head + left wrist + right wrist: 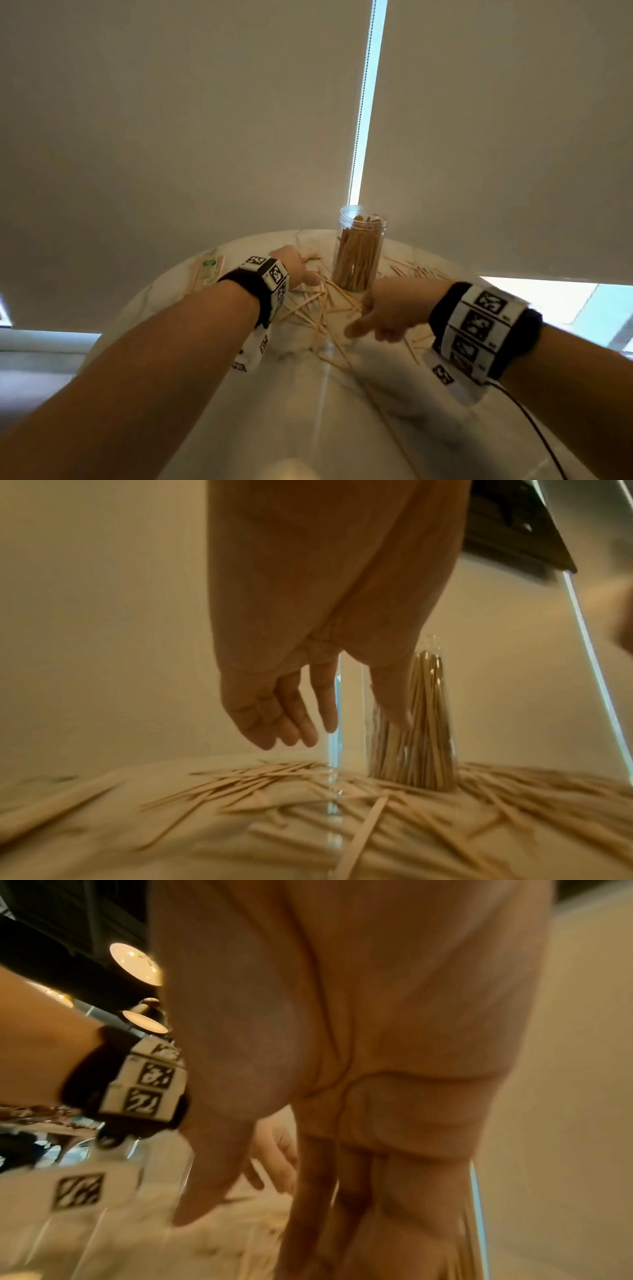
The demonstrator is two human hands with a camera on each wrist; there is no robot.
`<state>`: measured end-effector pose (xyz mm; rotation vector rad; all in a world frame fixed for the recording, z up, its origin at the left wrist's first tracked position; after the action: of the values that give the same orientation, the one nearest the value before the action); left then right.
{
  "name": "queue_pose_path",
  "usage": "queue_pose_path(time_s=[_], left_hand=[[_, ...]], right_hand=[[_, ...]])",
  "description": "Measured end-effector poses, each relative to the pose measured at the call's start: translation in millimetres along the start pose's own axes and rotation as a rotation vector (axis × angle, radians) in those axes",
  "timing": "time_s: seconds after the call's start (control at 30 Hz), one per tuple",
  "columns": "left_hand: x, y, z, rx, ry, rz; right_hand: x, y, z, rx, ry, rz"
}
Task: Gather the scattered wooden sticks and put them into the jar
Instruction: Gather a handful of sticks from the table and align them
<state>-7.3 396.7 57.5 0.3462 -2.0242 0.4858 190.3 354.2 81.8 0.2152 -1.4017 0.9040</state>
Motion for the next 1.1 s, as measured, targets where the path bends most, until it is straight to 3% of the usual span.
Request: queue_pose_path(time_s=[0.07,0.27,0.4,0.67,0.83,1.1], left_hand=[[3,-8,20,0.085,0.137,-0.023],[10,-25,47,0.23,0.219,-0.011],[-21,-33,39,0.17,0.385,0.087],[-47,-39,1,0.105,0.445,-0.062],[-61,-29,-12,0.028,0.48,0.057],[-60,-53,-3,-0.093,0.531,0.045]], right_hand=[[-38,-6,4,-0.026,-0.055,0.131],[-64,-9,4,0.039,-0.044,-0.041],[-58,-12,-5,0.001,-0.096,-0.036],[-62,-19,-13,-0.067,-0.15,-0.051],[-61,-25,-30,-0.108,-0.064,-0.065],[-67,-31,-52,-0.171,0.094,-0.126]])
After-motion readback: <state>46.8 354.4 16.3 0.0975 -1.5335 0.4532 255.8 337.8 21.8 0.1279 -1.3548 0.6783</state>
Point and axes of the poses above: each hand's wrist, its own y-axis towards the middle knuckle, its own x-axis out of the back of the hand, z = x × y, the point moved 5 cm from there along y, towards the middle knuckle, and after that the axes turned 12 degrees about x, right-handed, at the moved point
